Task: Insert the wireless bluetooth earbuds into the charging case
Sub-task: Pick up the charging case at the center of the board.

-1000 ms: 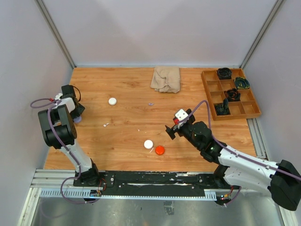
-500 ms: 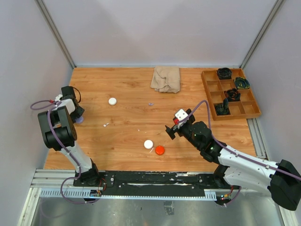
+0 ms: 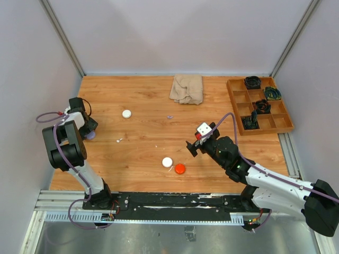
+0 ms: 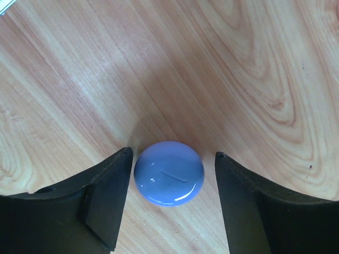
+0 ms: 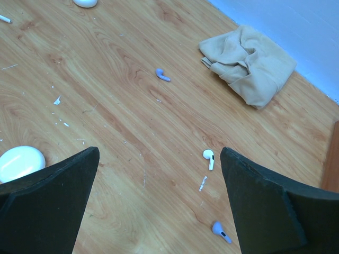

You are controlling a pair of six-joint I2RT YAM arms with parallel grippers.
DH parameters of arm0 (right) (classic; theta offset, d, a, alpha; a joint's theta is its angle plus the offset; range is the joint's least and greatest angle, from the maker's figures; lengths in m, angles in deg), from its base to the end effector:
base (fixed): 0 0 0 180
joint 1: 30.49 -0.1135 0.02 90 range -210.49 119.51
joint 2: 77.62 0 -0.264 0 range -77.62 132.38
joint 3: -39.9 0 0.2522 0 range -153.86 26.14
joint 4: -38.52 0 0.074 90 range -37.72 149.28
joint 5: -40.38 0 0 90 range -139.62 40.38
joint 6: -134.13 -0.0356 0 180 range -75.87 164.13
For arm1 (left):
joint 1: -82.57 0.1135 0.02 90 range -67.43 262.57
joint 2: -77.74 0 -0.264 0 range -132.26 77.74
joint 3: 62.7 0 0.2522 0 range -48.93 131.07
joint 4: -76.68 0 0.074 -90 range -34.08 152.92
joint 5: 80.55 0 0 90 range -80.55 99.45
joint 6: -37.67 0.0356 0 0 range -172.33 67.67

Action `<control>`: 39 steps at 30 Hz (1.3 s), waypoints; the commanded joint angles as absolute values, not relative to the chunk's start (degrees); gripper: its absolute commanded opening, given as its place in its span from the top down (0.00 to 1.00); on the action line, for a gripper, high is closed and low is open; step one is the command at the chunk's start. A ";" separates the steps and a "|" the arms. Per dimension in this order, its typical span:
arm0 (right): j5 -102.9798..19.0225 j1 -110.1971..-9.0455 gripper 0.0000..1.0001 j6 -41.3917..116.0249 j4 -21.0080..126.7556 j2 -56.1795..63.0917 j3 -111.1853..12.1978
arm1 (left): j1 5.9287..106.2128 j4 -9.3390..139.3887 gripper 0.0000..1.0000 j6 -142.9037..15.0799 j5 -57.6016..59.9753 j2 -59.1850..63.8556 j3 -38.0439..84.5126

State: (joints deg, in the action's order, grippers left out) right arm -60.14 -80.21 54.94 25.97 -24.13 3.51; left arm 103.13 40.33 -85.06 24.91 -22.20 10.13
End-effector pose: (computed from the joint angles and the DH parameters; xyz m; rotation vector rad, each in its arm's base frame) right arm 0.1424 0.1580 0.2429 -0.7128 1.5009 0.3656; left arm 0.3136 0.1277 0.1617 -1.2592 2.3213 0.2903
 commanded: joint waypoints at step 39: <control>-54.62 -79.36 0.02 47.17 35.31 -29.14 -4.32 | 74.78 47.41 0.51 -92.82 14.38 6.13 -3.76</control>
State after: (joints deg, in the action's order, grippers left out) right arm -53.76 -80.19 50.55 30.89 -27.74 -0.89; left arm 79.85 44.20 -91.20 11.03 2.59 -2.74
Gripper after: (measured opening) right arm 0.984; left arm 0.556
